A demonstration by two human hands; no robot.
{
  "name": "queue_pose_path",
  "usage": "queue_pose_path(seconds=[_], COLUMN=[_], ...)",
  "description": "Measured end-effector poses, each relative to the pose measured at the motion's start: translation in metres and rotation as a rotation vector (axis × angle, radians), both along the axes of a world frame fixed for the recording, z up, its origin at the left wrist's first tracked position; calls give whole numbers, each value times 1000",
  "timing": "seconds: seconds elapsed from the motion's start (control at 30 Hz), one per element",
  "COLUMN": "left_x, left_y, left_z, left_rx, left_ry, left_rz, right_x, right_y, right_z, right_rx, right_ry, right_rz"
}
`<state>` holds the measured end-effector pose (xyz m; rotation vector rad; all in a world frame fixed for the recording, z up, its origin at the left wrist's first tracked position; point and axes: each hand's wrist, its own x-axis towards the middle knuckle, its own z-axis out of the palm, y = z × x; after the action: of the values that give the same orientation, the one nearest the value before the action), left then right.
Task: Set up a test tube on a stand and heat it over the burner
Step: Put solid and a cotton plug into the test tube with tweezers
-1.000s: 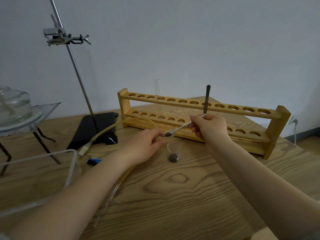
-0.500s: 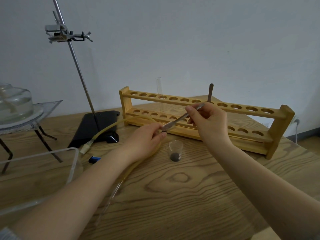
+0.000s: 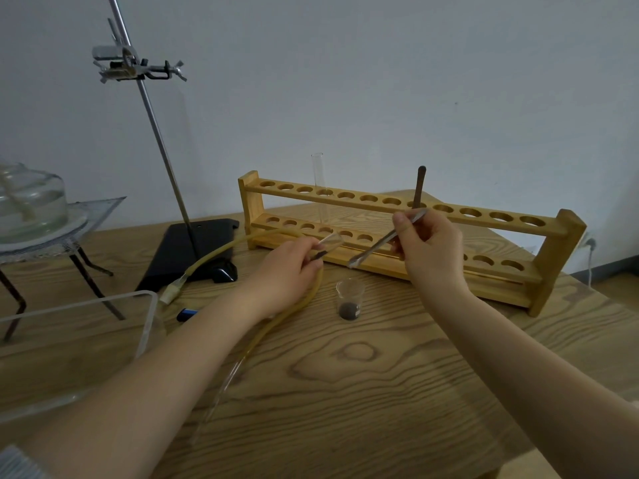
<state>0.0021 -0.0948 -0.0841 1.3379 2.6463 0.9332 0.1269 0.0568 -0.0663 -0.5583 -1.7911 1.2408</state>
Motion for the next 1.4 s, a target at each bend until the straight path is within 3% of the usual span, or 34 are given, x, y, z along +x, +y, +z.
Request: queue_pose_path(seconds=[0.23, 0.7, 0.97, 1.23, 1.4], left_x=[3, 4, 9, 12, 15], left_y=[-2, -3, 1, 6, 7], left_z=[2, 4, 13, 20, 22], left_rx=[32, 46, 59, 65, 77], left_ry=[13, 39, 41, 12, 11], left_rz=[10, -3, -28, -34, -30], right_x=[-5, -10, -7, -5, -13], right_y=[-4, -4, 3, 27, 41], right_z=[-16, -26, -12, 16, 28], right_rx=[156, 201, 262, 208, 254], right_ry=[-207, -335, -375, -251, -390], right_rz=[92, 176, 24, -171, -179])
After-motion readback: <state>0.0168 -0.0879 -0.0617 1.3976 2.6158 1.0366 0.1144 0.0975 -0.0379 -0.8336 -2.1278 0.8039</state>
